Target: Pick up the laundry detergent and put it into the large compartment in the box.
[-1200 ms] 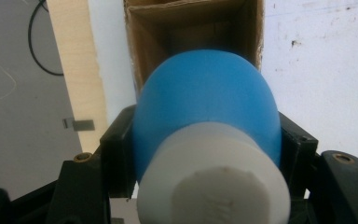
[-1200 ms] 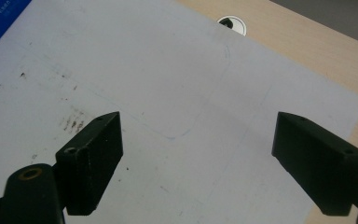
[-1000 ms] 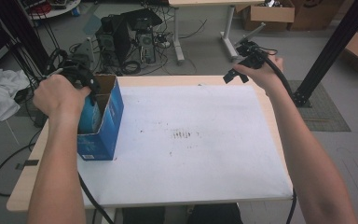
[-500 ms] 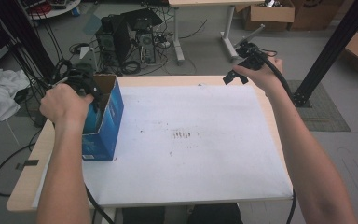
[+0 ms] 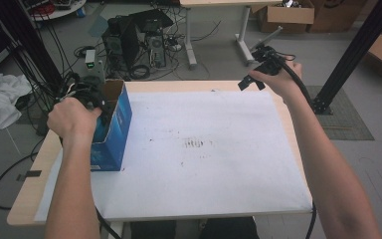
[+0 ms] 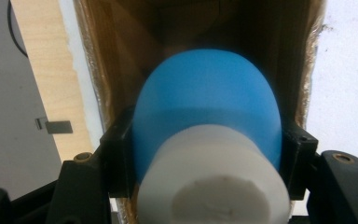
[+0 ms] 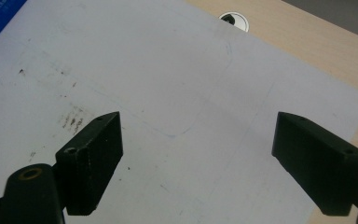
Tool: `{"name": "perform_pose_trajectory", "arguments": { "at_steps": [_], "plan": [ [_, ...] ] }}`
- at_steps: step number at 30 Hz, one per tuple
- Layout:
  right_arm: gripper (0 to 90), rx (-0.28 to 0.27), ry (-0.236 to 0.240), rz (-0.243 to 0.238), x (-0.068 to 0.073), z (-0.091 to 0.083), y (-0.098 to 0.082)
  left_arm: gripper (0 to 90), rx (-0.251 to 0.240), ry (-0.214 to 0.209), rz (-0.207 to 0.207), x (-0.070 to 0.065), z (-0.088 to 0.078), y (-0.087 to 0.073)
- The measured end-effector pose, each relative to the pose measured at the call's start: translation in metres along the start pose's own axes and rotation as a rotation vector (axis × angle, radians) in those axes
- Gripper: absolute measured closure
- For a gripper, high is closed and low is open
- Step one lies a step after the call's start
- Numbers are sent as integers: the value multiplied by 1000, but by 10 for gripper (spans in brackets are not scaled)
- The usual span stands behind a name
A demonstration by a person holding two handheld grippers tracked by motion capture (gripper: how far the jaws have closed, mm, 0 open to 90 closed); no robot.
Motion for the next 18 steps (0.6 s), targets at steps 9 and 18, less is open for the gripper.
{"name": "perform_pose_trajectory", "arguments": {
  "at_steps": [9,18],
  "plan": [
    [164,4,-3,-5,2,2,0,383,14,-5,1,0,10,2],
    [164,8,-4,-3,1,4,-1,383,19,-17,-11,4,18,0]
  ]
}}
Point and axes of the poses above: each handheld gripper's, and its own axes: z roughly forward along the jaws, y roughly out of its top, x roughly to its left, the point moved 5 cm from there along z, roughly forward along the jaws, and after that the axes turned 15 degrees about z, right-handed, at the moved point
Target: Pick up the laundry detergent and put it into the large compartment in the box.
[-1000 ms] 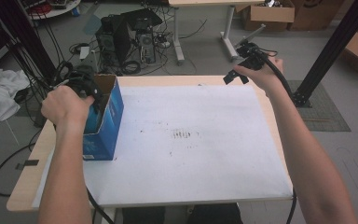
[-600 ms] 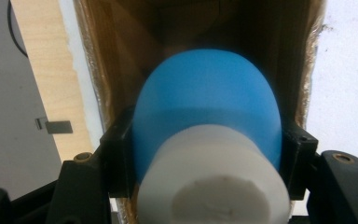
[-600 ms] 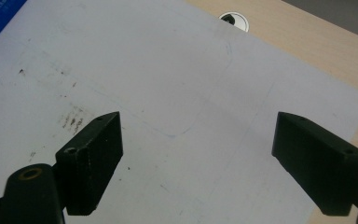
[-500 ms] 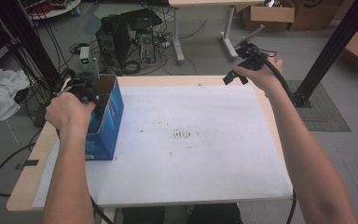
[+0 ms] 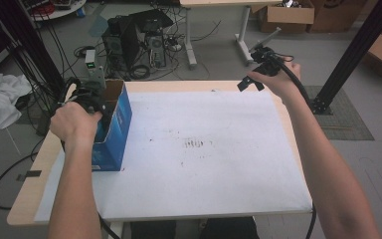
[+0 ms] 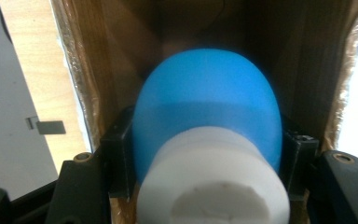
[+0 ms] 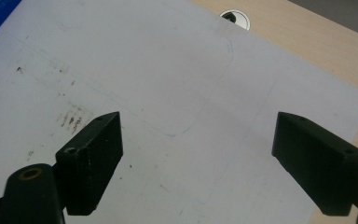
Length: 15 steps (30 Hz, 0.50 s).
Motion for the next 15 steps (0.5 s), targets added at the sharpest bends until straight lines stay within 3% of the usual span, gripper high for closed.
{"name": "perform_pose_trajectory", "arguments": {
  "at_steps": [15],
  "plan": [
    [164,6,-3,4,-1,2,0,382,12,-16,-6,4,8,-1]
  ]
}}
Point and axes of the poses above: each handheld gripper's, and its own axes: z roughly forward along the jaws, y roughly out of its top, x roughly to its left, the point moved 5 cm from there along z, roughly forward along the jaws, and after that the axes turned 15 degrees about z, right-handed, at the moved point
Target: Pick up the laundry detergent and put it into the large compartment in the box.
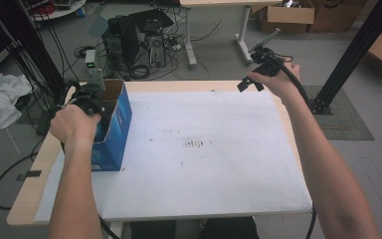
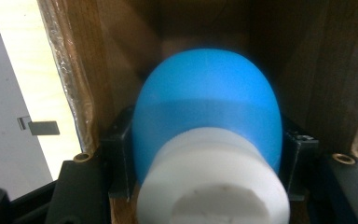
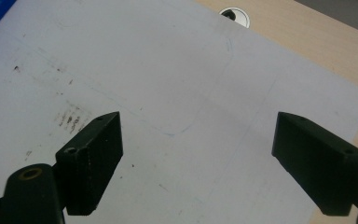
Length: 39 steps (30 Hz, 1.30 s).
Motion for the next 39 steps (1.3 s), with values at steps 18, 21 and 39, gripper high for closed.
{"name": "perform_pose_trajectory", "arguments": {
  "at_steps": [18,21,39],
  "plan": [
    [164,0,3,-6,1,0,0,377,13,-5,3,0,0,-2],
    [164,1,2,-5,1,-1,0,376,15,-4,4,0,0,-2],
    [164,-3,8,-7,3,-2,-1,340,-13,-33,-27,1,-8,-5]
  ]
}}
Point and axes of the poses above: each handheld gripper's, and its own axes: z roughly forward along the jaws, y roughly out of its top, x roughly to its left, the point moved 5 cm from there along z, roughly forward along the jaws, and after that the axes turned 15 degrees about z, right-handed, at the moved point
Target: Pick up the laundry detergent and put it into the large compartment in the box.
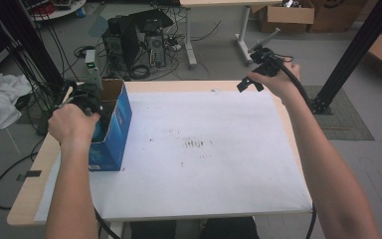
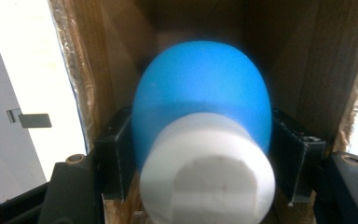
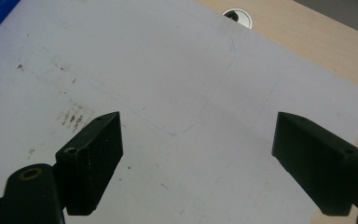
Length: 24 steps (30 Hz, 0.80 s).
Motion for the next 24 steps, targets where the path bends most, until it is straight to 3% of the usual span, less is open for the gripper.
{"name": "perform_pose_trajectory", "arguments": {
  "at_steps": [10,16,24],
  "plan": [
    [164,-3,2,-3,1,-1,0,234,-6,41,30,-9,-18,0],
    [164,-4,4,-5,2,-1,0,195,-7,41,42,-16,-31,-1],
    [164,-11,6,-5,3,-5,-1,175,-32,50,91,-30,-57,-4]
  ]
}}
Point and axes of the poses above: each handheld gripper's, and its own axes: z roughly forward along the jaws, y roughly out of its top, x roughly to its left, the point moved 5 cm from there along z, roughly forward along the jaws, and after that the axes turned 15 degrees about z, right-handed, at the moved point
